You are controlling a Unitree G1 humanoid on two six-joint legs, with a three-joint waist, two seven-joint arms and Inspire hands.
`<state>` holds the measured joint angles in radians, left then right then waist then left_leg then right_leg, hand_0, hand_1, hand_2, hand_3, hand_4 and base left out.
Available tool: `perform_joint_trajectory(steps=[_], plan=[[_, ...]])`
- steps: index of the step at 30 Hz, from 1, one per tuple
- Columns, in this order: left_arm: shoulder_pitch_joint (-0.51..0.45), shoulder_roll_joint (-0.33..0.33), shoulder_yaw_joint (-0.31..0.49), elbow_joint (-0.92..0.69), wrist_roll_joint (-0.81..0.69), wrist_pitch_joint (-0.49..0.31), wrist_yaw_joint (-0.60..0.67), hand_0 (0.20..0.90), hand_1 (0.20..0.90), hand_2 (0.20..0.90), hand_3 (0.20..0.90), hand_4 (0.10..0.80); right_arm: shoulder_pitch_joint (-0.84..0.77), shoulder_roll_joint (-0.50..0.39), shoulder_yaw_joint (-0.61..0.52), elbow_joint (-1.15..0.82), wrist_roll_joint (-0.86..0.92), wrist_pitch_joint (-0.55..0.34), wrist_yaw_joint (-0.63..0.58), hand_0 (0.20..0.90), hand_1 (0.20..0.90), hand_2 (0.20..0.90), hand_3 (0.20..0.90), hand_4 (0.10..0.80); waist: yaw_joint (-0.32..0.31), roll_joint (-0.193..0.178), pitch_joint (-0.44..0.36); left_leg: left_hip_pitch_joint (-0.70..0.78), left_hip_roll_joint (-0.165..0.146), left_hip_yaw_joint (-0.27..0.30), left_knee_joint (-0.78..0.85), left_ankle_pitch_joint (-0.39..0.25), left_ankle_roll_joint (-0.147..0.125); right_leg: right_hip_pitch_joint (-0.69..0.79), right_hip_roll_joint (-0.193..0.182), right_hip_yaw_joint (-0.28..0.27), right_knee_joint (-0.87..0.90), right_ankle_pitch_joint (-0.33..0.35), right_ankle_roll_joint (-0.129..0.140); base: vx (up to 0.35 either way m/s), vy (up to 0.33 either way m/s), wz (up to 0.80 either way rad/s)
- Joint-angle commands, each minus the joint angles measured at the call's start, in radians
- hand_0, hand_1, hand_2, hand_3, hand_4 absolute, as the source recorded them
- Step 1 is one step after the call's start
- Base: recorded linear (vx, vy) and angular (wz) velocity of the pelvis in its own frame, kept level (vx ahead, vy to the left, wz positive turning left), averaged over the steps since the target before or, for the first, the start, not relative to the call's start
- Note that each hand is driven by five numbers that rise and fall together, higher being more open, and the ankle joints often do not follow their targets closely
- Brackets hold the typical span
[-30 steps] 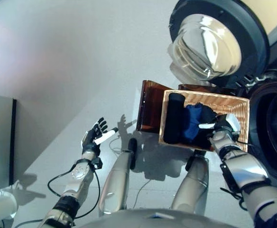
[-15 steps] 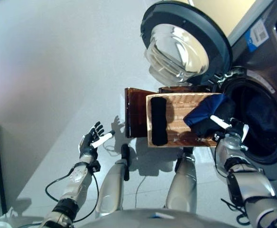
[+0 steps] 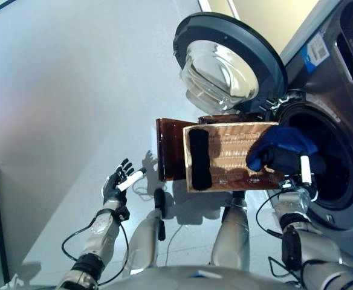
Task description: Pick up the clothes and place them into the washing machine
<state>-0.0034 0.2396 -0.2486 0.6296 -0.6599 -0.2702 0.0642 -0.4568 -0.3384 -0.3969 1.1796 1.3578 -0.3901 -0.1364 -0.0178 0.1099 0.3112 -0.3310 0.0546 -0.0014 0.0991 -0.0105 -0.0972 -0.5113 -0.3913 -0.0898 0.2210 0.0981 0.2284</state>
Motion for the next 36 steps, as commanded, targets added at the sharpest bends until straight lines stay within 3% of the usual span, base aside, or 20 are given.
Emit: perform_joint_trajectory(steps=[1, 6, 7, 11, 16, 25, 30, 36], plan=[[-0.003, 0.023, 0.013, -0.025, -0.028, -0.079, -0.002, 0.900, 0.900, 0.900, 0.900, 0.800, -0.038, -0.063, -0.036, -0.059, 0.085, -0.139, 0.052, 0.200, 0.200, 0.200, 0.200, 0.300, -0.001, 0.008, -0.020, -0.005, 0.064, -0.053, 0.055, -0.014, -0.100, 0.007, -0.063, 0.034, 0.069, 0.029, 0.029, -0.031, 0.000, 0.02], [-0.004, 0.032, -0.006, -0.056, -0.037, -0.085, 0.007, 0.900, 0.900, 0.900, 0.900, 0.800, -0.098, -0.076, -0.061, -0.077, 0.133, -0.186, 0.035, 0.200, 0.200, 0.200, 0.200, 0.300, -0.012, 0.013, 0.010, -0.080, 0.059, -0.061, 0.202, -0.065, -0.098, -0.046, -0.065, 0.065, 0.175, -0.014, 0.026, -0.048, -0.001, 0.03], [0.005, 0.041, -0.012, -0.082, -0.038, -0.083, 0.007, 0.900, 0.900, 0.900, 0.900, 0.800, -0.117, -0.084, -0.070, -0.089, 0.146, -0.206, 0.024, 0.200, 0.200, 0.200, 0.200, 0.300, -0.014, 0.014, 0.021, -0.114, 0.063, -0.067, 0.273, -0.100, -0.096, -0.066, -0.064, 0.078, 0.231, -0.054, 0.019, -0.051, -0.008, 0.08], [0.019, 0.058, -0.015, -0.106, -0.036, -0.081, 0.012, 0.900, 0.900, 0.900, 0.900, 0.800, -0.158, -0.114, -0.063, -0.084, 0.113, -0.213, -0.023, 0.200, 0.200, 0.200, 0.200, 0.300, -0.015, 0.011, 0.025, -0.186, 0.073, -0.074, 0.398, -0.154, -0.088, -0.137, -0.057, 0.108, 0.347, -0.109, 0.004, -0.038, -0.005, 0.09], [0.040, 0.083, -0.010, -0.112, -0.025, -0.074, 0.020, 0.900, 0.900, 0.900, 0.900, 0.800, -0.214, -0.171, -0.078, -0.045, 0.096, -0.225, -0.080, 0.200, 0.200, 0.200, 0.200, 0.300, -0.002, 0.015, 0.016, -0.220, 0.073, -0.071, 0.436, -0.173, -0.089, -0.176, -0.054, 0.128, 0.382, -0.125, -0.003, 0.002, 0.004, -0.06], [0.068, 0.122, -0.015, -0.128, 0.008, -0.070, 0.030, 0.900, 0.900, 0.900, 0.900, 0.800, -0.323, -0.413, -0.108, 0.007, 0.009, -0.235, -0.222, 0.200, 0.200, 0.200, 0.200, 0.300, 0.019, 0.039, -0.007, -0.273, 0.060, -0.082, 0.506, -0.204, -0.088, -0.245, -0.054, 0.171, 0.470, -0.171, -0.014, -0.001, 0.001, 0.02], [0.065, 0.131, -0.019, -0.122, 0.008, -0.073, 0.028, 0.900, 0.900, 0.900, 0.900, 0.800, -0.367, -0.487, -0.082, 0.027, -0.023, -0.237, -0.261, 0.200, 0.200, 0.200, 0.200, 0.300, 0.022, 0.041, -0.013, -0.277, 0.061, -0.078, 0.494, -0.199, -0.084, -0.260, -0.051, 0.176, 0.466, -0.164, -0.013, 0.006, 0.000, 0.01], [0.074, 0.145, -0.031, -0.123, 0.011, -0.071, 0.032, 0.900, 0.900, 0.900, 0.900, 0.800, -0.436, -0.649, -0.070, 0.103, -0.044, -0.252, -0.364, 0.200, 0.200, 0.200, 0.200, 0.300, 0.025, 0.042, -0.032, -0.281, 0.054, -0.067, 0.460, -0.181, -0.087, -0.266, -0.057, 0.178, 0.441, -0.147, -0.002, 0.004, 0.007, 0.01]])
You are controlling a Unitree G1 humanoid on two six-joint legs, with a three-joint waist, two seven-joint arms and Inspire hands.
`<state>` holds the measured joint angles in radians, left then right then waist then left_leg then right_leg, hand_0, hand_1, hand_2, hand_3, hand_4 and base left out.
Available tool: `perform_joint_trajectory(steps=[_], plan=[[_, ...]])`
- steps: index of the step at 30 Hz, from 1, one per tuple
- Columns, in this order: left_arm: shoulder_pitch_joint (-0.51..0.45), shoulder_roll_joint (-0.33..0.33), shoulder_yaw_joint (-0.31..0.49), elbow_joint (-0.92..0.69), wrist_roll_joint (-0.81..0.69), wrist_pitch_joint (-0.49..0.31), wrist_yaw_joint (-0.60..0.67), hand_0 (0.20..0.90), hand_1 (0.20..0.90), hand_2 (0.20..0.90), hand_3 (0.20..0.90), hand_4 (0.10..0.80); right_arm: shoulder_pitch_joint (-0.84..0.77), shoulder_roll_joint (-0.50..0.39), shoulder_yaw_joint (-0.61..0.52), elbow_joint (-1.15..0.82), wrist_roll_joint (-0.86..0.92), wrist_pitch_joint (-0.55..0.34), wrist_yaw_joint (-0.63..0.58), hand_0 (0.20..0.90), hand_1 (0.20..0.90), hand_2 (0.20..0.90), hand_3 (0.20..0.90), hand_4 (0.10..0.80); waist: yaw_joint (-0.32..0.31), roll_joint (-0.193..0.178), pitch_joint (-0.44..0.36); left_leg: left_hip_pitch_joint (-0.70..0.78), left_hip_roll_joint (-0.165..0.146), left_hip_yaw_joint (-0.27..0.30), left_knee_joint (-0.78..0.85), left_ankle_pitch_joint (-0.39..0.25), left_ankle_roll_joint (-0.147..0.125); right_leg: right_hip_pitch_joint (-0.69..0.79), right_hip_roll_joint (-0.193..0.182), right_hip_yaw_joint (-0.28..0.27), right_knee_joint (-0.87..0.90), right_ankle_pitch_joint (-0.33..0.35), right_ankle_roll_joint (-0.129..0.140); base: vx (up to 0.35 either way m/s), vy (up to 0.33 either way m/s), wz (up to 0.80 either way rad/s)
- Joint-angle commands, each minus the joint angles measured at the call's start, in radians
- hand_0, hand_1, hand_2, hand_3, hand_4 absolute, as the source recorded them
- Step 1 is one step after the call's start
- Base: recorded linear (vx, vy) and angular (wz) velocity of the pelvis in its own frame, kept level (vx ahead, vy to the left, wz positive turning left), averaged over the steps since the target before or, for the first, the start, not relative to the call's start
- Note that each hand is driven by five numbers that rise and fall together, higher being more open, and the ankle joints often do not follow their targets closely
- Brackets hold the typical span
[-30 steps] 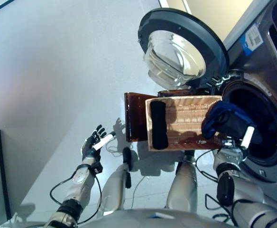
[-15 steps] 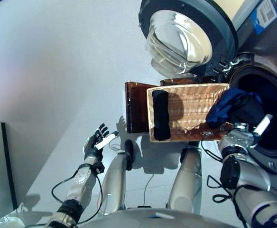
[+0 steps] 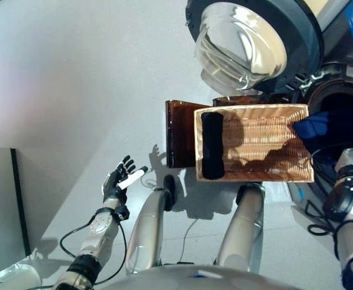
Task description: Pick up the clothes and place them into the washing machine
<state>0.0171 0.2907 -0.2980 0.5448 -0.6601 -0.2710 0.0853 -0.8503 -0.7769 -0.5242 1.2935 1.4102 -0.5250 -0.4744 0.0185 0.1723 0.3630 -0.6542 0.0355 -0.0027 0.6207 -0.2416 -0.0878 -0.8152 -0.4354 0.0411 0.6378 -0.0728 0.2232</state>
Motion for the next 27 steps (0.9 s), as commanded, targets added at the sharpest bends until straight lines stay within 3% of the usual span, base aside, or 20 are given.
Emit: perform_joint_trajectory(steps=[1, 5, 11, 12, 13, 14, 27], plan=[[0.054, 0.095, 0.019, -0.040, 0.010, -0.070, 0.013, 0.900, 0.900, 0.900, 0.900, 0.800, -0.041, -0.223, 0.055, 0.001, -0.097, -0.117, -0.039, 0.200, 0.200, 0.200, 0.200, 0.300, -0.014, -0.022, -0.085, 0.041, 0.073, -0.065, -0.061, 0.050, -0.097, 0.037, -0.012, 0.048, 0.024, 0.023, 0.003, 0.014, 0.019, 0.04], [0.063, 0.099, 0.024, -0.040, 0.008, -0.065, 0.024, 0.900, 0.900, 0.900, 0.900, 0.800, -0.031, -0.279, 0.053, 0.047, -0.103, -0.104, -0.078, 0.200, 0.200, 0.200, 0.200, 0.300, -0.019, -0.022, -0.095, 0.027, 0.077, -0.065, -0.041, 0.040, -0.097, 0.025, -0.011, 0.052, 0.039, 0.015, 0.000, 0.006, 0.003, 0.02], [0.070, 0.101, 0.026, -0.040, 0.006, -0.068, 0.022, 0.900, 0.900, 0.900, 0.900, 0.800, 0.004, -0.265, 0.046, 0.072, -0.107, -0.086, -0.073, 0.200, 0.200, 0.200, 0.200, 0.300, -0.020, -0.017, -0.103, 0.019, 0.076, -0.058, -0.039, 0.037, -0.094, 0.019, -0.011, 0.055, 0.031, 0.022, 0.002, 0.008, 0.010, 0.02], [0.070, 0.103, 0.027, -0.040, 0.008, -0.069, 0.023, 0.900, 0.900, 0.900, 0.900, 0.800, 0.003, -0.253, 0.047, 0.078, -0.102, -0.084, -0.071, 0.433, 0.433, 0.433, 0.433, 0.467, -0.020, -0.016, -0.102, 0.019, 0.076, -0.057, -0.039, 0.037, -0.092, 0.016, -0.010, 0.058, 0.031, 0.025, 0.001, 0.000, 0.000, 0.00], [0.069, 0.102, 0.028, -0.043, 0.008, -0.070, 0.024, 0.900, 0.900, 0.900, 0.900, 0.800, 0.005, -0.245, 0.044, 0.085, -0.094, -0.077, -0.068, 0.433, 0.433, 0.433, 0.433, 0.467, -0.022, -0.014, -0.102, 0.019, 0.075, -0.056, -0.039, 0.036, -0.091, 0.015, -0.009, 0.060, 0.029, 0.025, 0.001, 0.000, 0.000, 0.00], [0.068, 0.105, 0.029, -0.046, 0.006, -0.069, 0.024, 0.900, 0.900, 0.900, 0.900, 0.800, 0.005, -0.237, 0.046, 0.094, -0.084, -0.068, -0.058, 0.900, 0.900, 0.900, 0.900, 0.800, -0.020, -0.014, -0.103, 0.019, 0.075, -0.054, -0.038, 0.034, -0.089, 0.014, -0.009, 0.062, 0.027, 0.026, 0.001, 0.000, 0.000, 0.00], [0.060, 0.095, 0.046, -0.036, -0.021, -0.066, 0.005, 0.900, 0.900, 0.900, 0.900, 0.800, -0.006, -0.089, 0.168, 0.024, -0.112, 0.016, 0.071, 0.900, 0.900, 0.900, 0.900, 0.800, -0.018, -0.033, -0.084, 0.028, 0.070, -0.041, -0.042, 0.041, -0.080, 0.026, -0.005, 0.068, 0.002, 0.046, -0.003, -0.006, 0.000, -0.02]])
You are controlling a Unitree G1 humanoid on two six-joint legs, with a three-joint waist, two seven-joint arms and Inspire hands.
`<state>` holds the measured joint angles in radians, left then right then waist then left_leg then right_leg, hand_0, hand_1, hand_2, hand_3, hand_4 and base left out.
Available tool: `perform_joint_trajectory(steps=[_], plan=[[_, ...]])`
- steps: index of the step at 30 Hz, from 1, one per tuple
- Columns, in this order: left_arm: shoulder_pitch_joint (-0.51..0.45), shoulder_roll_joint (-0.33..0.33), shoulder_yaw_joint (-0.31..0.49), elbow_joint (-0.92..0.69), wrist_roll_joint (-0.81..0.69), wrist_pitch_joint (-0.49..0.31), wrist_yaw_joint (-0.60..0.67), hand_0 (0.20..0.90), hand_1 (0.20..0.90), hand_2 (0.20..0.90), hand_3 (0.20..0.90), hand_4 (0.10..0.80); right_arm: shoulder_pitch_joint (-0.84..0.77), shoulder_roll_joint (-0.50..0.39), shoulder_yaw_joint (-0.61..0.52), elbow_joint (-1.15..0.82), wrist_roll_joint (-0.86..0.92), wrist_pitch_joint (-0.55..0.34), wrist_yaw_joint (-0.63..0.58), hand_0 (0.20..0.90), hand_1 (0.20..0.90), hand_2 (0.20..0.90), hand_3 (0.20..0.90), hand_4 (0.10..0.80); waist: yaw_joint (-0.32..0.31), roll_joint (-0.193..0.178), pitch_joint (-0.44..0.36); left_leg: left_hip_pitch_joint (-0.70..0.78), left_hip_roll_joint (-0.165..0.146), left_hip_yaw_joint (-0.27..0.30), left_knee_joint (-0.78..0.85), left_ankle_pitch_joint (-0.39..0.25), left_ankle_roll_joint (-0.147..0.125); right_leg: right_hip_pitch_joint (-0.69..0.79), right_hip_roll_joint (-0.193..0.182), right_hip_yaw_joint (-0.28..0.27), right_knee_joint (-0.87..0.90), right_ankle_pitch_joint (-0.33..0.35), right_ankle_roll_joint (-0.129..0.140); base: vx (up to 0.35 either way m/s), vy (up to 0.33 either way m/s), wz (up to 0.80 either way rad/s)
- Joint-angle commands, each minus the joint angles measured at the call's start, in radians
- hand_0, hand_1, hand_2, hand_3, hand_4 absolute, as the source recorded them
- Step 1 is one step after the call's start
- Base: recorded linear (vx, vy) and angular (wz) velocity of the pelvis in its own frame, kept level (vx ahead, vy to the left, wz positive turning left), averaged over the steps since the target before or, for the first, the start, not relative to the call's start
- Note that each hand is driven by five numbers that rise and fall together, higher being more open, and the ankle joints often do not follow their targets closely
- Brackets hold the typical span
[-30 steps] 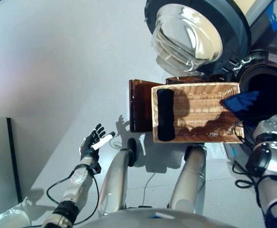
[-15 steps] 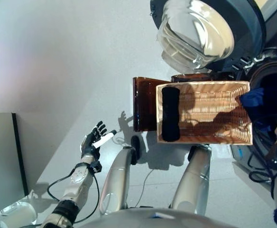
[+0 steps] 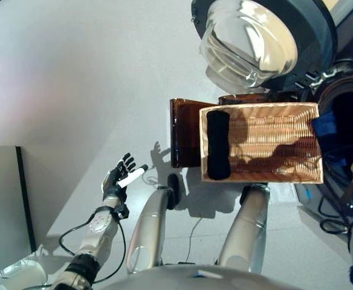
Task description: Pick up the clothes and place them into the washing machine
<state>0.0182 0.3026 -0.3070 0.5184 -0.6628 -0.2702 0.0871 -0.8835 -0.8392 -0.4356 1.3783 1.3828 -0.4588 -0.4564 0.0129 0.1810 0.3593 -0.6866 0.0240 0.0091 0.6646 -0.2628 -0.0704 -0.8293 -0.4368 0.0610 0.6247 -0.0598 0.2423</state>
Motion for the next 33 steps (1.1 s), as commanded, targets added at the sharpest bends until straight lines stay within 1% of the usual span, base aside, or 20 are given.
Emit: perform_joint_trajectory(steps=[1, 3, 4, 5, 7, 9, 10, 11, 12, 19, 22, 23, 25, 26, 28, 29, 30, 31, 32, 33], plan=[[0.060, 0.085, 0.057, -0.011, -0.019, -0.067, 0.000, 0.900, 0.900, 0.900, 0.900, 0.800, 0.036, -0.021, 0.092, -0.051, -0.118, -0.036, 0.051, 0.900, 0.900, 0.900, 0.900, 0.800, -0.011, -0.043, -0.078, 0.060, 0.080, -0.053, -0.084, 0.063, -0.097, 0.042, -0.004, 0.048, 0.015, 0.034, -0.023, -0.013, 0.002, -0.05], [0.060, 0.086, 0.059, -0.009, -0.017, -0.067, -0.001, 0.900, 0.900, 0.900, 0.900, 0.800, 0.040, -0.011, 0.108, -0.047, -0.151, -0.017, 0.045, 0.900, 0.900, 0.900, 0.900, 0.800, -0.012, -0.045, -0.075, 0.058, 0.080, -0.053, -0.080, 0.064, -0.097, 0.044, -0.005, 0.048, 0.015, 0.034, -0.023, -0.016, -0.006, -0.01], [0.056, 0.088, 0.059, -0.001, -0.013, -0.074, -0.005, 0.900, 0.900, 0.900, 0.900, 0.800, 0.071, 0.010, 0.180, -0.031, -0.303, 0.045, 0.041, 0.900, 0.900, 0.900, 0.900, 0.800, -0.008, -0.050, -0.070, 0.057, 0.079, -0.054, -0.078, 0.068, -0.096, 0.050, -0.004, 0.045, 0.012, 0.040, -0.024, -0.048, -0.021, -0.02], [0.055, 0.092, 0.060, -0.004, -0.011, -0.078, -0.007, 0.900, 0.900, 0.900, 0.900, 0.800, 0.088, 0.028, 0.229, -0.039, -0.378, 0.075, 0.045, 0.900, 0.900, 0.900, 0.900, 0.800, -0.008, -0.052, -0.065, 0.057, 0.080, -0.054, -0.077, 0.070, -0.094, 0.052, -0.003, 0.044, 0.009, 0.043, -0.026, -0.039, -0.017, -0.02], [0.055, 0.092, 0.063, -0.005, -0.007, -0.082, -0.008, 0.900, 0.900, 0.900, 0.900, 0.800, 0.099, 0.041, 0.238, -0.056, -0.408, 0.079, 0.034, 0.900, 0.900, 0.900, 0.900, 0.800, -0.011, -0.054, -0.062, 0.057, 0.081, -0.054, -0.077, 0.070, -0.094, 0.053, -0.002, 0.043, 0.008, 0.044, -0.027, -0.024, -0.013, -0.06], [0.059, 0.095, 0.069, -0.013, 0.004, -0.087, -0.011, 0.900, 0.900, 0.900, 0.900, 0.800, 0.136, 0.067, 0.289, -0.070, -0.531, 0.100, 0.023, 0.900, 0.900, 0.900, 0.900, 0.800, -0.011, -0.059, -0.055, 0.055, 0.081, -0.055, -0.075, 0.074, -0.093, 0.054, 0.000, 0.043, 0.002, 0.051, -0.027, -0.042, -0.016, -0.06], [0.061, 0.094, 0.072, -0.016, 0.007, -0.092, -0.015, 0.900, 0.900, 0.900, 0.900, 0.800, 0.166, 0.098, 0.319, -0.093, -0.593, 0.107, 0.026, 0.900, 0.900, 0.900, 0.900, 0.800, -0.012, -0.062, -0.050, 0.053, 0.082, -0.055, -0.074, 0.076, -0.092, 0.054, 0.000, 0.044, -0.001, 0.055, -0.028, -0.036, -0.014, -0.04], [0.062, 0.095, 0.072, -0.016, 0.007, -0.092, -0.015, 0.900, 0.900, 0.900, 0.900, 0.800, 0.168, 0.100, 0.318, -0.096, -0.595, 0.108, 0.023, 0.900, 0.900, 0.900, 0.900, 0.800, -0.012, -0.062, -0.051, 0.053, 0.081, -0.055, -0.074, 0.076, -0.092, 0.054, 0.000, 0.044, -0.001, 0.055, -0.028, -0.043, -0.006, -0.02], [0.062, 0.096, 0.076, -0.015, 0.008, -0.095, -0.015, 0.900, 0.900, 0.900, 0.900, 0.800, 0.183, 0.120, 0.331, -0.102, -0.632, 0.112, 0.023, 0.900, 0.900, 0.900, 0.900, 0.800, -0.013, -0.063, -0.047, 0.049, 0.081, -0.055, -0.071, 0.076, -0.092, 0.055, 0.000, 0.043, -0.003, 0.058, -0.028, 0.000, 0.000, 0.00], [0.065, 0.099, 0.108, -0.020, 0.024, -0.106, -0.014, 0.900, 0.900, 0.900, 0.900, 0.800, 0.236, 0.174, 0.385, -0.154, -0.787, 0.135, 0.013, 0.900, 0.900, 0.900, 0.900, 0.800, -0.014, -0.070, -0.045, 0.044, 0.085, -0.057, -0.067, 0.080, -0.092, 0.056, 0.005, 0.040, -0.012, 0.065, -0.029, -0.006, -0.001, 0.00], [0.067, 0.099, 0.117, -0.022, 0.028, -0.111, -0.012, 0.900, 0.900, 0.900, 0.900, 0.800, 0.239, 0.170, 0.439, -0.168, -0.927, 0.169, -0.025, 0.900, 0.900, 0.900, 0.900, 0.800, -0.014, -0.073, -0.043, 0.042, 0.086, -0.058, -0.065, 0.081, -0.092, 0.055, 0.004, 0.042, -0.013, 0.069, -0.029, -0.025, 0.001, -0.01], [0.068, 0.100, 0.119, -0.025, 0.032, -0.111, -0.011, 0.900, 0.900, 0.900, 0.900, 0.800, 0.236, 0.163, 0.461, -0.158, -1.001, 0.192, -0.057, 0.900, 0.900, 0.900, 0.900, 0.800, -0.013, -0.072, -0.042, 0.039, 0.086, -0.059, -0.062, 0.082, -0.092, 0.054, 0.004, 0.042, -0.012, 0.071, -0.029, -0.037, -0.001, 0.00], [0.069, 0.103, 0.121, -0.031, 0.038, -0.111, -0.014, 0.900, 0.900, 0.900, 0.900, 0.800, 0.224, 0.150, 0.502, -0.122, -1.118, 0.240, -0.086, 0.900, 0.900, 0.900, 0.900, 0.800, -0.009, -0.070, -0.042, 0.035, 0.086, -0.061, -0.060, 0.084, -0.093, 0.052, 0.002, 0.042, -0.012, 0.072, -0.029, -0.034, 0.001, 0.00], [0.071, 0.106, 0.121, -0.039, 0.039, -0.110, -0.017, 0.900, 0.900, 0.900, 0.900, 0.800, 0.206, 0.144, 0.541, -0.097, -1.189, 0.275, -0.095, 0.900, 0.900, 0.900, 0.900, 0.800, -0.006, -0.068, -0.041, 0.032, 0.086, -0.061, -0.059, 0.085, -0.092, 0.052, 0.001, 0.041, -0.012, 0.074, -0.028, -0.035, -0.002, 0.01], [0.076, 0.117, 0.111, -0.062, 0.043, -0.109, -0.022, 0.900, 0.900, 0.900, 0.900, 0.800, 0.161, 0.127, 0.584, -0.040, -1.274, 0.320, -0.112, 0.900, 0.900, 0.900, 0.900, 0.800, 0.003, -0.063, -0.043, 0.028, 0.085, -0.059, -0.059, 0.089, -0.092, 0.052, -0.002, 0.038, -0.015, 0.078, -0.027, -0.019, 0.001, 0.00], [0.076, 0.116, 0.112, -0.062, 0.043, -0.109, -0.022, 0.900, 0.900, 0.900, 0.900, 0.800, 0.160, 0.127, 0.585, -0.039, -1.274, 0.320, -0.112, 0.900, 0.900, 0.900, 0.900, 0.800, 0.002, -0.063, -0.043, 0.028, 0.085, -0.060, -0.059, 0.089, -0.092, 0.052, -0.002, 0.037, -0.015, 0.078, -0.027, 0.000, 0.000, 0.00], [0.081, 0.124, 0.112, -0.069, 0.048, -0.108, -0.025, 0.900, 0.900, 0.900, 0.900, 0.800, 0.133, 0.115, 0.606, -0.007, -1.313, 0.343, -0.118, 0.900, 0.900, 0.900, 0.900, 0.800, 0.006, -0.062, -0.042, 0.028, 0.086, -0.059, -0.061, 0.092, -0.092, 0.052, 0.000, 0.037, -0.016, 0.079, -0.027, 0.000, 0.000, 0.00], [0.081, 0.124, 0.112, -0.070, 0.048, -0.108, -0.025, 0.900, 0.900, 0.900, 0.900, 0.800, 0.132, 0.115, 0.607, -0.006, -1.313, 0.343, -0.118, 0.900, 0.900, 0.900, 0.900, 0.800, 0.006, -0.062, -0.042, 0.028, 0.086, -0.059, -0.061, 0.092, -0.092, 0.052, 0.000, 0.037, -0.016, 0.079, -0.027, 0.000, 0.000, 0.00], [0.082, 0.128, 0.112, -0.075, 0.051, -0.108, -0.026, 0.900, 0.900, 0.900, 0.900, 0.800, 0.113, 0.103, 0.634, 0.018, -1.363, 0.370, -0.131, 0.900, 0.900, 0.900, 0.900, 0.800, 0.009, -0.062, -0.043, 0.028, 0.087, -0.056, -0.061, 0.093, -0.091, 0.050, 0.001, 0.037, -0.015, 0.079, -0.027, 0.000, 0.000, 0.00], [0.082, 0.127, 0.112, -0.075, 0.051, -0.108, -0.026, 0.900, 0.900, 0.900, 0.900, 0.800, 0.112, 0.103, 0.635, 0.019, -1.363, 0.370, -0.131, 0.900, 0.900, 0.900, 0.900, 0.800, 0.008, -0.062, -0.042, 0.028, 0.087, -0.056, -0.061, 0.092, -0.091, 0.050, 0.001, 0.038, -0.015, 0.079, -0.027, 0.000, 0.000, 0.00]])
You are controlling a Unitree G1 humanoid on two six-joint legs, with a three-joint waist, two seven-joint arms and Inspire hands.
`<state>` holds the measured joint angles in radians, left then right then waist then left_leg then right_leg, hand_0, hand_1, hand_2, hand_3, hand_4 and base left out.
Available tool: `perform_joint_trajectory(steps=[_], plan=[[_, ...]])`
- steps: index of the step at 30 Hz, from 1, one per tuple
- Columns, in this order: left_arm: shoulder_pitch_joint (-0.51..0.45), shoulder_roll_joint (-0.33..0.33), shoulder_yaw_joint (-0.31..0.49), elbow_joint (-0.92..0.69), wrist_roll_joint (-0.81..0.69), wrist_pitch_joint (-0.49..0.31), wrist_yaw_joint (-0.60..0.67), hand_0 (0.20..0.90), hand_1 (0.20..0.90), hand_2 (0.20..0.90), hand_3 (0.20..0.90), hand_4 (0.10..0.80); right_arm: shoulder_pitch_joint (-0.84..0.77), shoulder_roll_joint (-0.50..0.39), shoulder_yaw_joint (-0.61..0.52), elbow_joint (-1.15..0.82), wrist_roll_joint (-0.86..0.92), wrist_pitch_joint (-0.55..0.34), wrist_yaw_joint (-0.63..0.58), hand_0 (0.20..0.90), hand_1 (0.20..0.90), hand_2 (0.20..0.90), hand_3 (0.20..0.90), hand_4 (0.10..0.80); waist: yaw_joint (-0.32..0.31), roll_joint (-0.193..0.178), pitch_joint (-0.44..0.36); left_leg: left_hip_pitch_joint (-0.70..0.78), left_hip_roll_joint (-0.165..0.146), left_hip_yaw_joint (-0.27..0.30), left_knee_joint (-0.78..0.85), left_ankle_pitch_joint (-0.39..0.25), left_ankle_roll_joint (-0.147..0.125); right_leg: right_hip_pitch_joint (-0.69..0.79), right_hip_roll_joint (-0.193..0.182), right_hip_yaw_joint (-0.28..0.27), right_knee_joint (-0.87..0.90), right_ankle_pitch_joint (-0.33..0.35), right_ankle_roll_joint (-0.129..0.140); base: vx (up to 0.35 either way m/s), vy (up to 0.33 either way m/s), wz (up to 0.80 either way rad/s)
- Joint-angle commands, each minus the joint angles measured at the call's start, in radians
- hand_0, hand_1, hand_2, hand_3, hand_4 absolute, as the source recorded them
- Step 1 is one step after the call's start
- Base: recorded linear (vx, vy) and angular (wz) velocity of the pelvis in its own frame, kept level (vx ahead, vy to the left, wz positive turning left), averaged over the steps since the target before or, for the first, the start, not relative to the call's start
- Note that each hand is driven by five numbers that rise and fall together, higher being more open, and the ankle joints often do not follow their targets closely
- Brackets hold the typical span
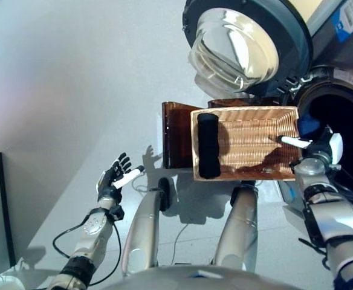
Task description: Pick up the clothes and place them into the washing machine
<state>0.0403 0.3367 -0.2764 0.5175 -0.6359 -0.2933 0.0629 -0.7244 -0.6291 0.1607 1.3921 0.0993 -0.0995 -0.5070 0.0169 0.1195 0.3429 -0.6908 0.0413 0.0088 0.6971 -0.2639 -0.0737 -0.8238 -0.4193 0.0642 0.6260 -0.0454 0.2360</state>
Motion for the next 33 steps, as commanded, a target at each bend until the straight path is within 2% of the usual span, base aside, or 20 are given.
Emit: perform_joint_trajectory(steps=[1, 11, 14, 23, 28, 33], plan=[[0.060, 0.093, 0.081, -0.077, 0.025, -0.085, -0.001, 0.900, 0.900, 0.900, 0.900, 0.800, -0.056, -0.114, 0.053, 0.019, -0.114, 0.025, -0.092, 0.900, 0.900, 0.900, 0.900, 0.800, 0.005, 0.001, -0.028, 0.033, 0.070, -0.055, -0.095, 0.094, -0.088, 0.044, -0.017, 0.035, -0.017, 0.066, -0.020, 0.000, 0.000, 0.00], [0.052, 0.080, 0.088, -0.079, 0.056, -0.078, 0.020, 0.900, 0.900, 0.900, 0.900, 0.800, -0.117, -0.127, 0.128, 0.061, -0.324, 0.149, -0.184, 0.900, 0.900, 0.900, 0.900, 0.800, 0.007, 0.004, -0.026, 0.026, 0.067, -0.049, -0.096, 0.095, -0.085, 0.033, -0.012, 0.040, -0.015, 0.070, -0.020, 0.000, 0.000, 0.00], [0.056, 0.077, 0.089, -0.105, 0.057, -0.074, 0.023, 0.900, 0.900, 0.900, 0.900, 0.800, -0.104, -0.123, 0.150, 0.089, -0.403, 0.211, -0.190, 0.900, 0.900, 0.900, 0.900, 0.800, 0.010, 0.013, -0.020, 0.014, 0.064, -0.051, -0.084, 0.092, -0.082, 0.025, -0.016, 0.045, -0.005, 0.067, -0.021, 0.000, 0.000, 0.00], [0.060, 0.087, 0.082, -0.150, 0.059, -0.070, 0.026, 0.900, 0.900, 0.900, 0.900, 0.800, -0.105, -0.108, 0.153, 0.139, -0.415, 0.246, -0.169, 0.900, 0.900, 0.900, 0.900, 0.800, 0.019, 0.028, -0.018, -0.017, 0.062, -0.049, -0.044, 0.076, -0.080, -0.012, -0.021, 0.062, 0.039, 0.046, -0.028, 0.000, 0.000, 0.00], [0.078, 0.114, 0.092, -0.235, 0.043, -0.069, 0.016, 0.900, 0.900, 0.900, 0.900, 0.800, -0.122, -0.140, 0.178, 0.164, -0.467, 0.284, -0.150, 0.900, 0.900, 0.900, 0.900, 0.800, 0.030, 0.048, -0.013, -0.044, 0.062, -0.049, -0.018, 0.071, -0.077, -0.047, -0.024, 0.074, 0.074, 0.032, -0.031, 0.000, 0.000, 0.00], [0.088, 0.120, 0.102, -0.250, 0.041, -0.076, 0.013, 0.900, 0.900, 0.900, 0.900, 0.800, -0.127, -0.186, 0.186, 0.154, -0.491, 0.294, -0.158, 0.900, 0.900, 0.900, 0.900, 0.800, 0.033, 0.055, -0.017, -0.046, 0.062, -0.046, -0.031, 0.079, -0.078, -0.057, -0.024, 0.076, 0.076, 0.032, -0.031, 0.000, 0.000, 0.00]])
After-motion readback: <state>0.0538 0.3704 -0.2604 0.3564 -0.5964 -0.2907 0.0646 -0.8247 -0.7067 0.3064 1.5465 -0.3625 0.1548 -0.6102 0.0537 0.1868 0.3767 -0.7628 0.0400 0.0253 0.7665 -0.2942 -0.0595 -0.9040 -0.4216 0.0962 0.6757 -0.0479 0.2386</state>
